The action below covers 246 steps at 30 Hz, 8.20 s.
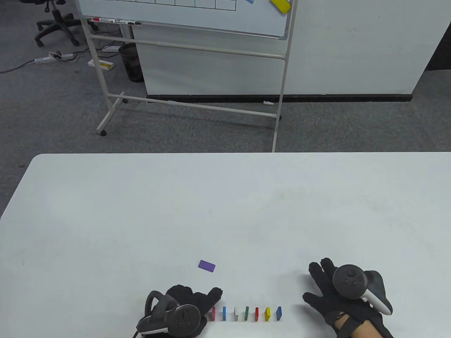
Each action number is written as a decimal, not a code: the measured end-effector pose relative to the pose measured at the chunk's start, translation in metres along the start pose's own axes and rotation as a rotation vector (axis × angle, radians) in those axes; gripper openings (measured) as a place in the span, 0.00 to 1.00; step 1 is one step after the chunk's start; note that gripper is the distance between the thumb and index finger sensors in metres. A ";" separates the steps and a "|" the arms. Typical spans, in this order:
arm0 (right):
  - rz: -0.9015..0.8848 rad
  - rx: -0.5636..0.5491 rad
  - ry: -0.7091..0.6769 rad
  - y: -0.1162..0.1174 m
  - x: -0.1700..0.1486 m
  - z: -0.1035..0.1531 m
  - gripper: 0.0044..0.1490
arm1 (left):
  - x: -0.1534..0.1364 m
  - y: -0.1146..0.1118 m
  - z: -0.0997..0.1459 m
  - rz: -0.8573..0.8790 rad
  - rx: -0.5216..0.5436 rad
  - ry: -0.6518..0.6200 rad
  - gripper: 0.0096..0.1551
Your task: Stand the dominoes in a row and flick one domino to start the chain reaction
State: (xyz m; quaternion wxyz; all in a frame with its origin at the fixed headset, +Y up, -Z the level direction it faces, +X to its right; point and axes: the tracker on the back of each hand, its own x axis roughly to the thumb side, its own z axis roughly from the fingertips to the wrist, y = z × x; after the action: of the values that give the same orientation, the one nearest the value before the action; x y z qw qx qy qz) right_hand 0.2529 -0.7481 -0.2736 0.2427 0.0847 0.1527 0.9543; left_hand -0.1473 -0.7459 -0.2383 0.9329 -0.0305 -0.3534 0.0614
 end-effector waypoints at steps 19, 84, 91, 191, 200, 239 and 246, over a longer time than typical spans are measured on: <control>-0.001 0.007 0.001 0.000 0.000 0.001 0.57 | -0.001 -0.002 0.001 0.007 -0.016 0.012 0.47; -0.057 -0.037 0.051 -0.014 -0.017 0.003 0.58 | -0.081 0.060 -0.018 0.095 -0.091 0.106 0.29; -0.093 -0.041 -0.027 -0.015 -0.006 0.005 0.58 | -0.065 0.067 0.036 0.189 0.015 0.169 0.25; 0.091 -0.015 0.020 -0.001 0.009 0.004 0.58 | -0.029 -0.002 0.025 0.048 0.033 -0.013 0.48; 0.088 -0.009 0.020 -0.001 0.010 0.004 0.58 | -0.033 -0.002 0.024 0.027 -0.054 0.037 0.55; -0.004 0.052 -0.276 0.016 0.014 -0.010 0.20 | -0.092 0.020 0.023 0.128 0.105 0.437 0.50; 0.027 0.047 -0.307 0.026 0.027 -0.013 0.17 | -0.099 0.020 0.028 0.131 0.111 0.463 0.50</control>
State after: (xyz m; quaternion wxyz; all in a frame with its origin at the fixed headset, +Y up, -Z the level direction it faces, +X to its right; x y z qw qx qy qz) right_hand 0.2146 -0.7600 -0.2746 0.2484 0.2374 0.1350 0.9294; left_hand -0.2411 -0.7395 -0.2841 0.9833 -0.0154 -0.1237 0.1324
